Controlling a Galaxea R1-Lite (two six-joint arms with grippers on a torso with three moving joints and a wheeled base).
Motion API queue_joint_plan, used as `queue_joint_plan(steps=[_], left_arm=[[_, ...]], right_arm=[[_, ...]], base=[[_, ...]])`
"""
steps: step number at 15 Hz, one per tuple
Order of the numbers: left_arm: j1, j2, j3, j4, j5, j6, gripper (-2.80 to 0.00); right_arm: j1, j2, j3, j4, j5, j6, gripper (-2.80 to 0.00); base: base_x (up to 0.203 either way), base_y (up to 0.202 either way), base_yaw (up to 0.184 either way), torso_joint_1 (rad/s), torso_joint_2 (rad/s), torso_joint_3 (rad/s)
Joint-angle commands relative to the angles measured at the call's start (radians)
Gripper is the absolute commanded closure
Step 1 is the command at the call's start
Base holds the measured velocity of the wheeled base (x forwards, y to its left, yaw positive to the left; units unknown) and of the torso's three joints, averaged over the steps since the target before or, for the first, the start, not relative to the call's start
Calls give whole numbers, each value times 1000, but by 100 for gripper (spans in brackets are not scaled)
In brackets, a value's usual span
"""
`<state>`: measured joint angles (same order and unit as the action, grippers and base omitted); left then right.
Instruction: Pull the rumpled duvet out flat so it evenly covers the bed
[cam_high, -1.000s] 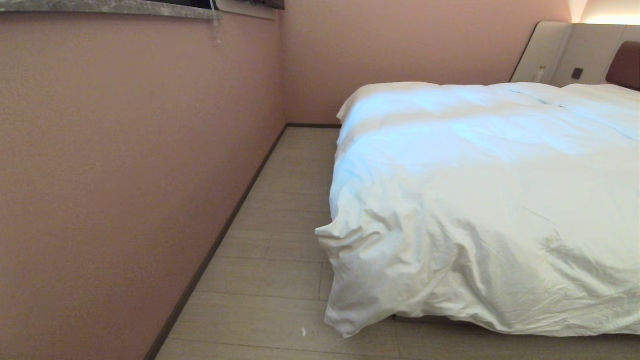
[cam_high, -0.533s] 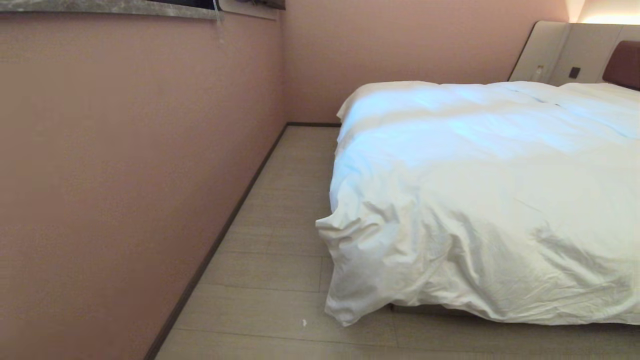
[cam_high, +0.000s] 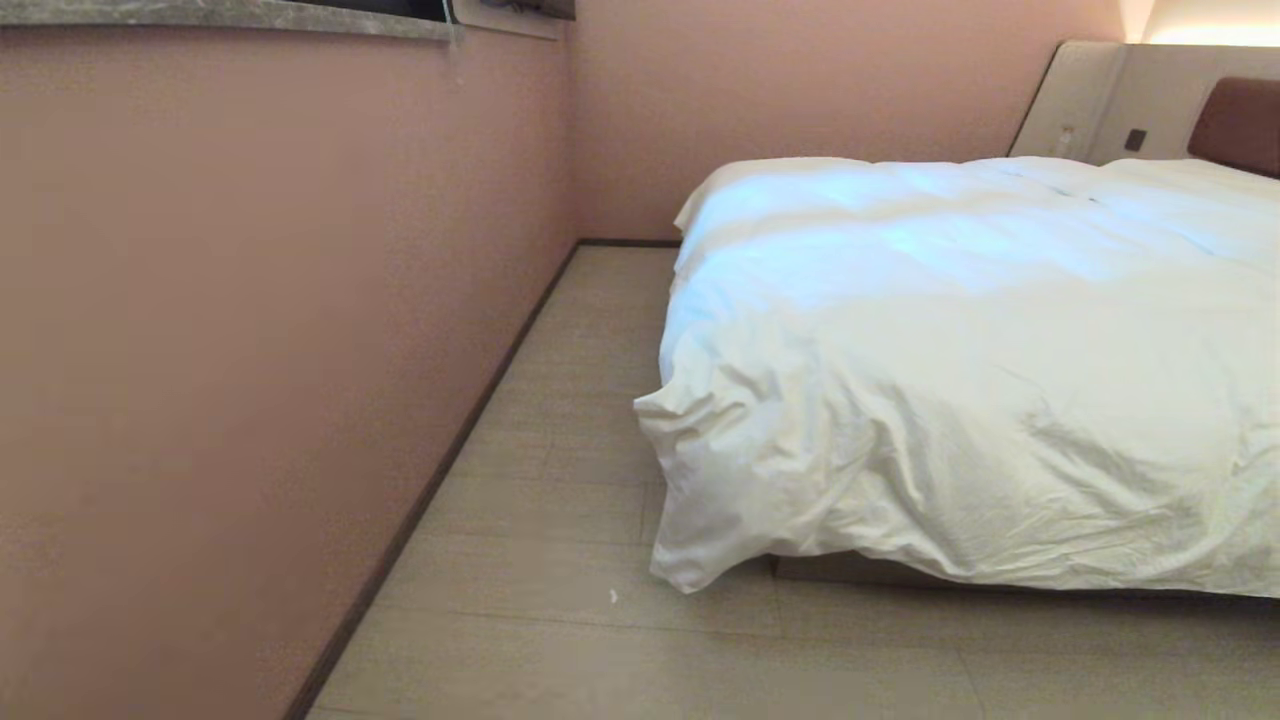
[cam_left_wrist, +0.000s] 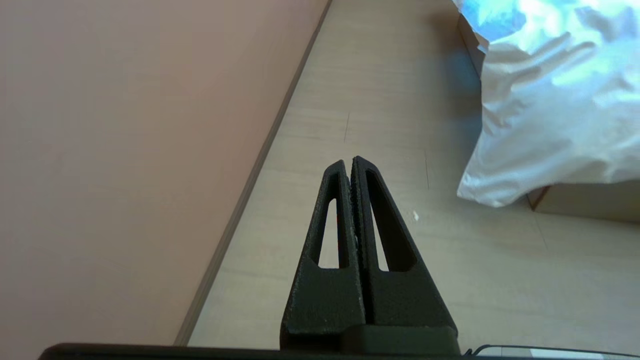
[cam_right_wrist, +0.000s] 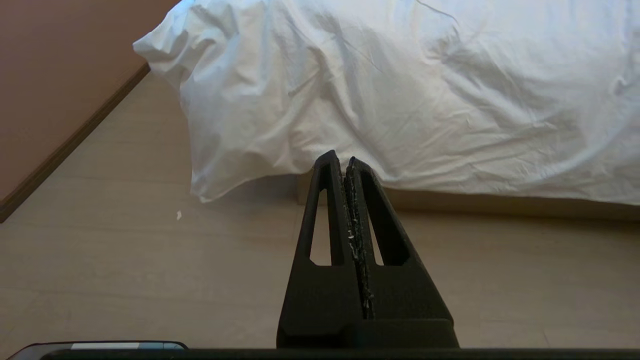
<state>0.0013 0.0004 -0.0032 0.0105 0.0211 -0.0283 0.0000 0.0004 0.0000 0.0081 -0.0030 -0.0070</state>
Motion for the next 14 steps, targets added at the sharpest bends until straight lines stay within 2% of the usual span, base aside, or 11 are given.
queue_joint_plan(steps=[1, 14], left_arm=[[0, 0, 0, 0, 0, -1, 0], [0, 0, 0, 0, -1, 2, 0]], right_arm=[[0, 0, 0, 0, 0, -1, 0], [0, 0, 0, 0, 0, 0, 0]], base=[[-162, 0, 0, -4, -1, 6], [-5, 0, 0, 0, 0, 0]])
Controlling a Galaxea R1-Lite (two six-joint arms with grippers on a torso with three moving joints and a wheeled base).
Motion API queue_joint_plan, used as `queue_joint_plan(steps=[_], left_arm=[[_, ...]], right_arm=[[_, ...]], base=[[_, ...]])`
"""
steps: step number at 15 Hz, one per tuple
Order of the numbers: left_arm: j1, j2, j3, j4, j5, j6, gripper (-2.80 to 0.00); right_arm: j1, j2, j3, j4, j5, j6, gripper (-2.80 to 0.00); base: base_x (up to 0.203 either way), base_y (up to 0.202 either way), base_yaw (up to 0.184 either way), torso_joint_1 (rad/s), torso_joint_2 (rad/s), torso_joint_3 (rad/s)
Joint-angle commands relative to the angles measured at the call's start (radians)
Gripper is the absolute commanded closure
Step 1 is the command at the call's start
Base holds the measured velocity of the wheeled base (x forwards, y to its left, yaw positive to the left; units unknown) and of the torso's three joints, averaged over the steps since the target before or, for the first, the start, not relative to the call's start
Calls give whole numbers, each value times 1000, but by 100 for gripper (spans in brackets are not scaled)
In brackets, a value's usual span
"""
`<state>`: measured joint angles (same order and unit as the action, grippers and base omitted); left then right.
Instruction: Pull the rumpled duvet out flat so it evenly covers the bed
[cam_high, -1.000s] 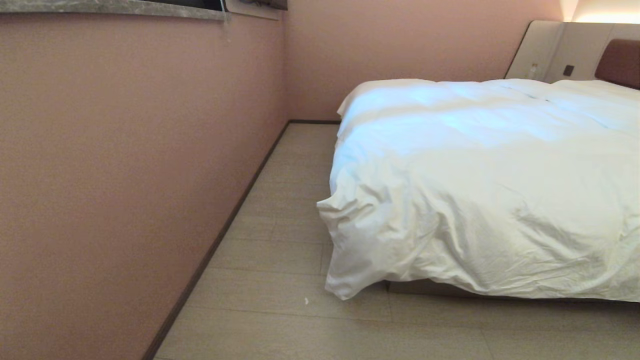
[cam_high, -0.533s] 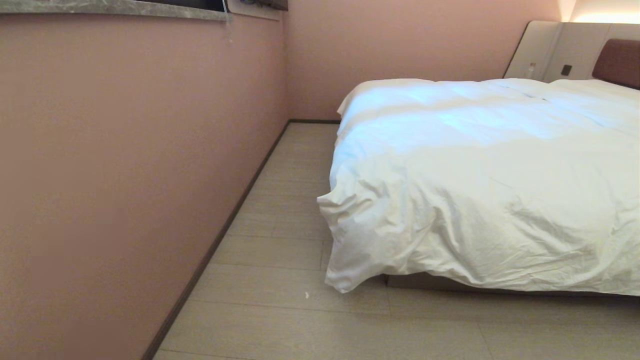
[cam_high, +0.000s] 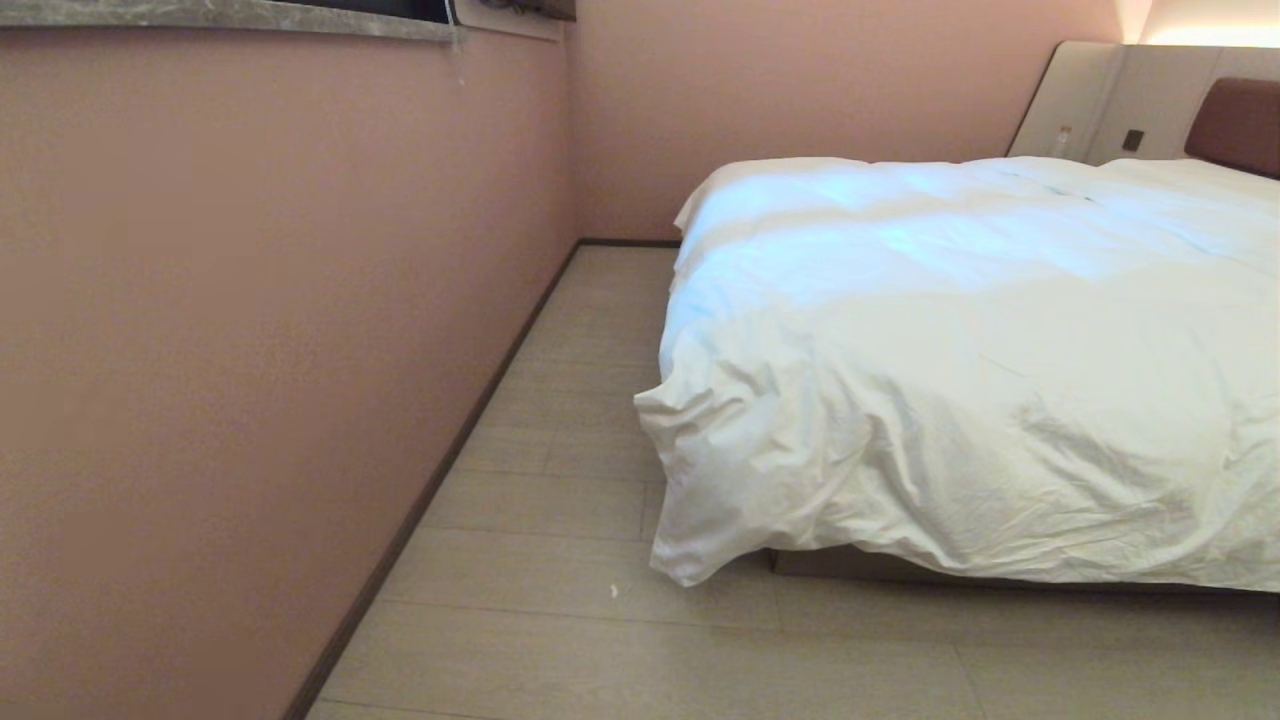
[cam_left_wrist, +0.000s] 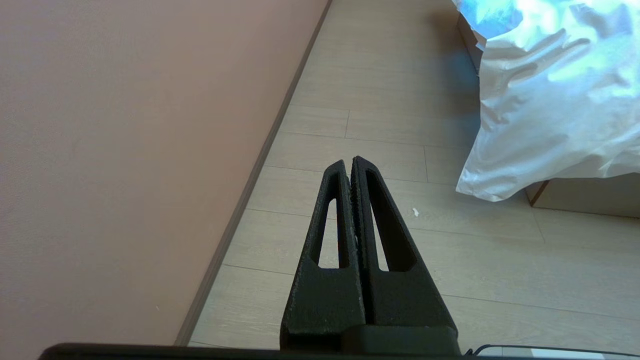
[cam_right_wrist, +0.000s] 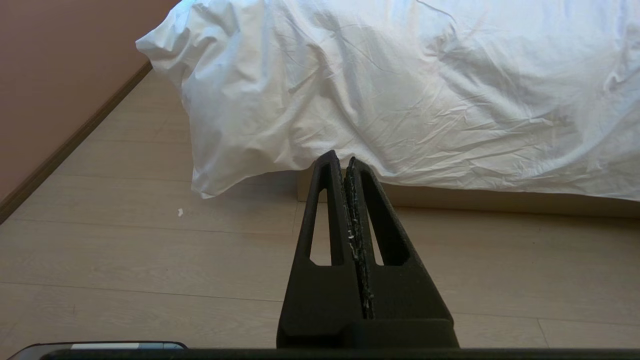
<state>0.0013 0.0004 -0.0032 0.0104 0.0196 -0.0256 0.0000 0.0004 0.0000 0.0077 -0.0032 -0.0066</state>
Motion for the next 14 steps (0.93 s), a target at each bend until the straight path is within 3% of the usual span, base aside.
queue_joint_plan(steps=[1, 14], left_arm=[[0, 0, 0, 0, 0, 0, 0], [0, 0, 0, 0, 0, 0, 0]], right_arm=[[0, 0, 0, 0, 0, 0, 0], [0, 0, 0, 2, -3, 0, 0]], base=[[0, 0, 0, 0, 0, 0], [0, 0, 0, 0, 0, 0]])
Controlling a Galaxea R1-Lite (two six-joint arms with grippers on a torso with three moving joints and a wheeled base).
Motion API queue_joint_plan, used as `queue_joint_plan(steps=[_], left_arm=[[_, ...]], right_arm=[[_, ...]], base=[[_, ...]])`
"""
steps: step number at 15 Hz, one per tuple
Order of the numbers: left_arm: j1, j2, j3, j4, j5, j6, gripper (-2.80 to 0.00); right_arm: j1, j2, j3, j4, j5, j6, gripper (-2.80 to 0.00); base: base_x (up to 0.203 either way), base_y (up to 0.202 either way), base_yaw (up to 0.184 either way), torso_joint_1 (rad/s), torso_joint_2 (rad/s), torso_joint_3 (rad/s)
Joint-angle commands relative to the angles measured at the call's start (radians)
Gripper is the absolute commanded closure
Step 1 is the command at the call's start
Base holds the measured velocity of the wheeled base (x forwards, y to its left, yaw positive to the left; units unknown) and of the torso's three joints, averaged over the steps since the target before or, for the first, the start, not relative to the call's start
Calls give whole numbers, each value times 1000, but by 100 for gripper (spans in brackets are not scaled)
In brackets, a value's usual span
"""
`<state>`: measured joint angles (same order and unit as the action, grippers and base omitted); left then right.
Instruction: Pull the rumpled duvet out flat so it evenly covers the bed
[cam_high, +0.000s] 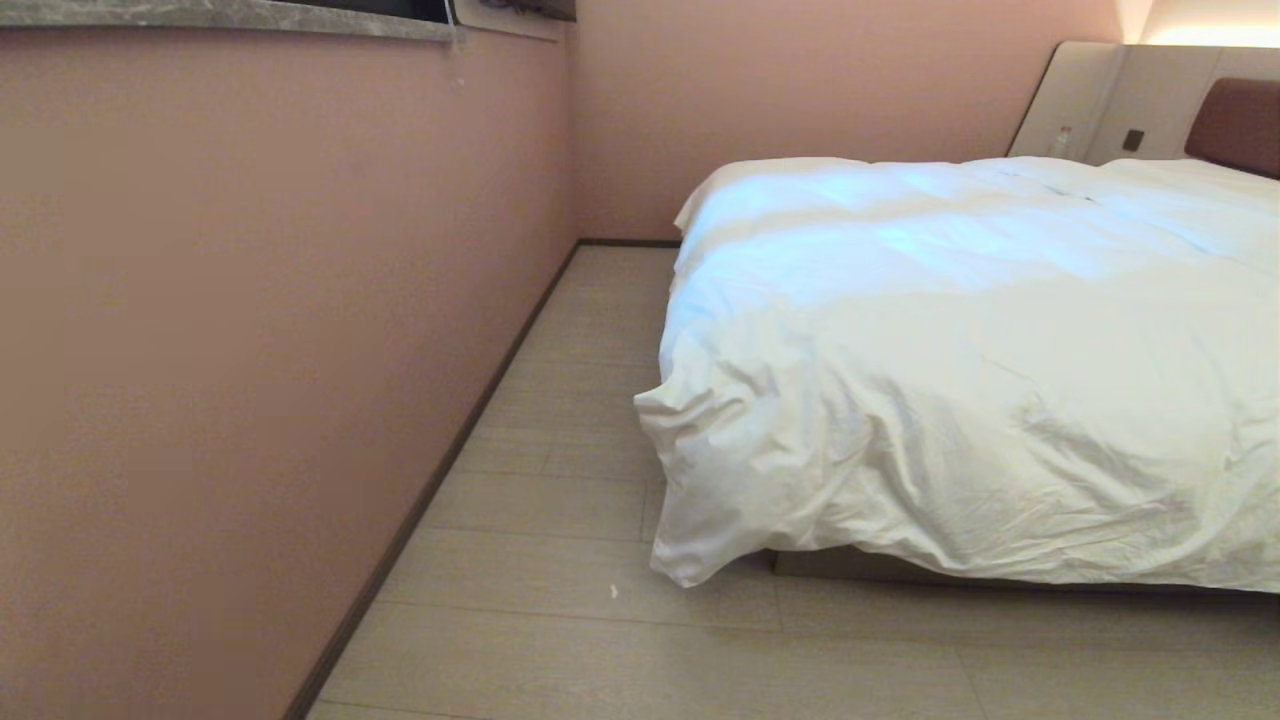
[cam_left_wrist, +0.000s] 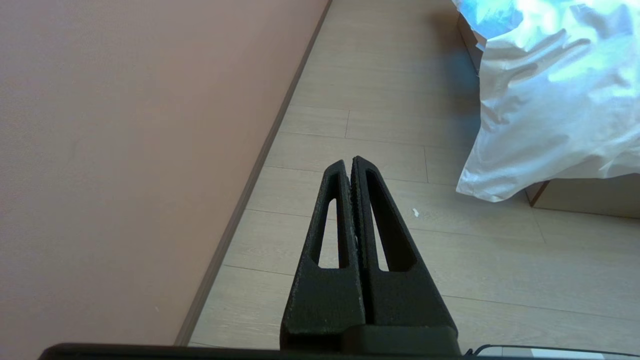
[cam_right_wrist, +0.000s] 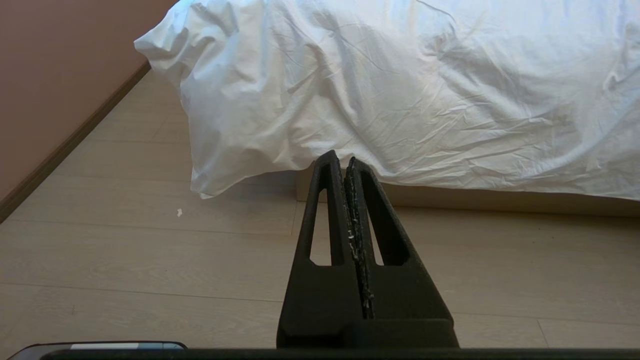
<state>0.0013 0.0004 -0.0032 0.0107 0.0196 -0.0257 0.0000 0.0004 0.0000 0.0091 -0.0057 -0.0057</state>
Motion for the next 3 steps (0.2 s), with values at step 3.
queue_joint_plan(steps=[3], left_arm=[[0, 0, 0, 0, 0, 0, 0]], right_arm=[[0, 0, 0, 0, 3, 0, 0]], base=[[0, 0, 0, 0, 0, 0]])
